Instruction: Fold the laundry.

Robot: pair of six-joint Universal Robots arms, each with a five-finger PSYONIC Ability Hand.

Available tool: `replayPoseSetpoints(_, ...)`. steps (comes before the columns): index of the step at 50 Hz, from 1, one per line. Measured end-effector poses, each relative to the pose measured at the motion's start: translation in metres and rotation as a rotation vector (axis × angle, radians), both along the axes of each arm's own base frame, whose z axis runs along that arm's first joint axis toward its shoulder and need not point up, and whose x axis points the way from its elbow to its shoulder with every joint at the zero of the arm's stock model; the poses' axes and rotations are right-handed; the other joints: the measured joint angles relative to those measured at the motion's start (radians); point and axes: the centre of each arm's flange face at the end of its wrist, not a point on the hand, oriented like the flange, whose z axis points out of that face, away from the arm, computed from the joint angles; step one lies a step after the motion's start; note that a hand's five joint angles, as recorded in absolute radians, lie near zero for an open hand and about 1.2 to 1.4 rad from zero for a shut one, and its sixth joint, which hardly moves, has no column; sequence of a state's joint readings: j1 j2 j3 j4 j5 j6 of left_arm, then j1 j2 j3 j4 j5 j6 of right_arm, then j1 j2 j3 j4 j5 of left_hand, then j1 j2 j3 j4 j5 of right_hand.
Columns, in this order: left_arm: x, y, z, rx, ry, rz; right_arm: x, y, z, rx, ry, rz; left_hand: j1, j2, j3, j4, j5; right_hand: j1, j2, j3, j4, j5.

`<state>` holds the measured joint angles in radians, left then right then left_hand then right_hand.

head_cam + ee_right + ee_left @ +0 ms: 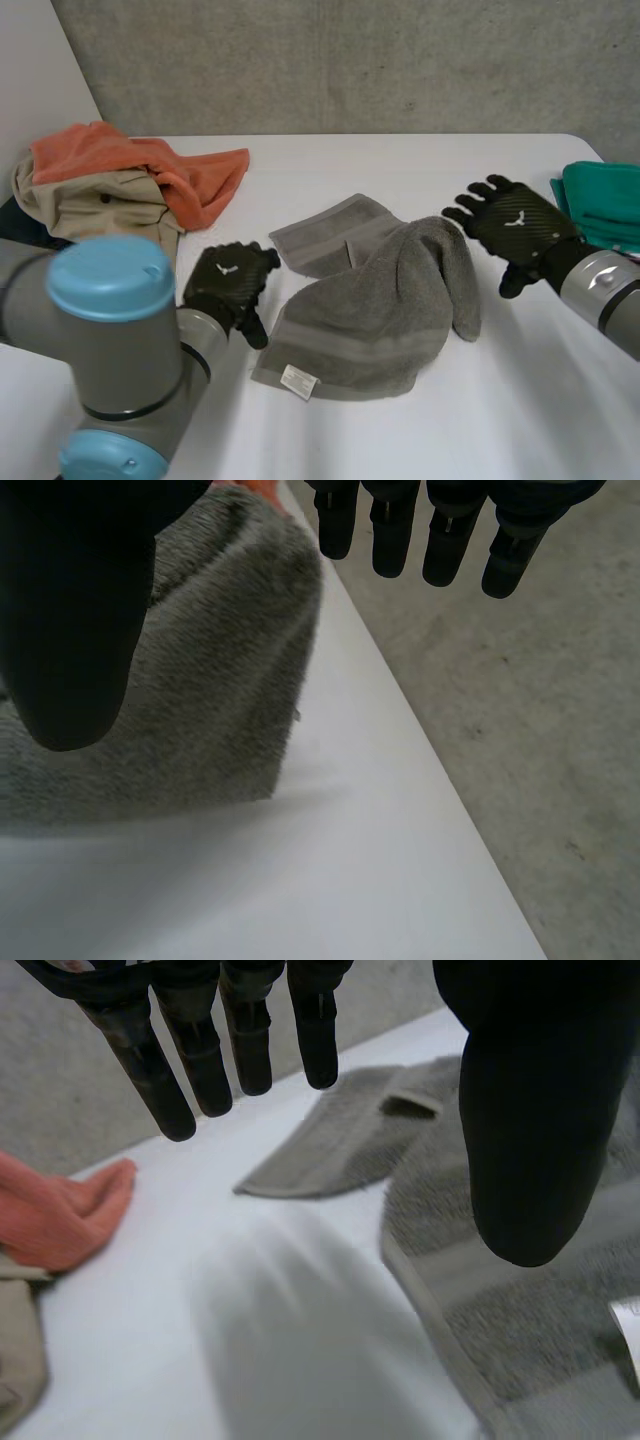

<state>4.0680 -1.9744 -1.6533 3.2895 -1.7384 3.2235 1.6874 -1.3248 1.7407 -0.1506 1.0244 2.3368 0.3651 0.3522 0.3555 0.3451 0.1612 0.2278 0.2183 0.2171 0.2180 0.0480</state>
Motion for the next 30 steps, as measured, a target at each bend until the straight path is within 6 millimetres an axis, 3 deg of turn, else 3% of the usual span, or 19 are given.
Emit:
replayPoseSetpoints(10,-0.028,-0.022,-0.026,-0.055,0.041,-0.046,0.007,0.011,-0.018,0.036,0.019,-0.002,0.013,0.037,0.033,0.044,0.06,0.0,0.0,0.0,0.0,0.0)
replayPoseSetpoints(20,-0.047,-0.039,-0.046,-0.048,0.048,-0.097,0.003,0.007,-0.023,0.021,0.026,-0.049,0.113,0.124,0.123,0.135,0.147,0.0,0.0,0.0,0.0,0.0)
replayPoseSetpoints(29,-0.052,-0.045,-0.06,-0.015,0.024,-0.103,0.0,-0.001,-0.02,0.006,0.013,-0.103,0.469,0.468,0.45,0.461,0.465,0.0,0.0,0.0,0.0,0.0)
replayPoseSetpoints(30,-0.052,-0.045,-0.061,-0.012,0.021,-0.103,0.0,-0.003,-0.019,0.01,0.003,-0.11,0.677,0.667,0.66,0.666,0.668,0.0,0.0,0.0,0.0,0.0)
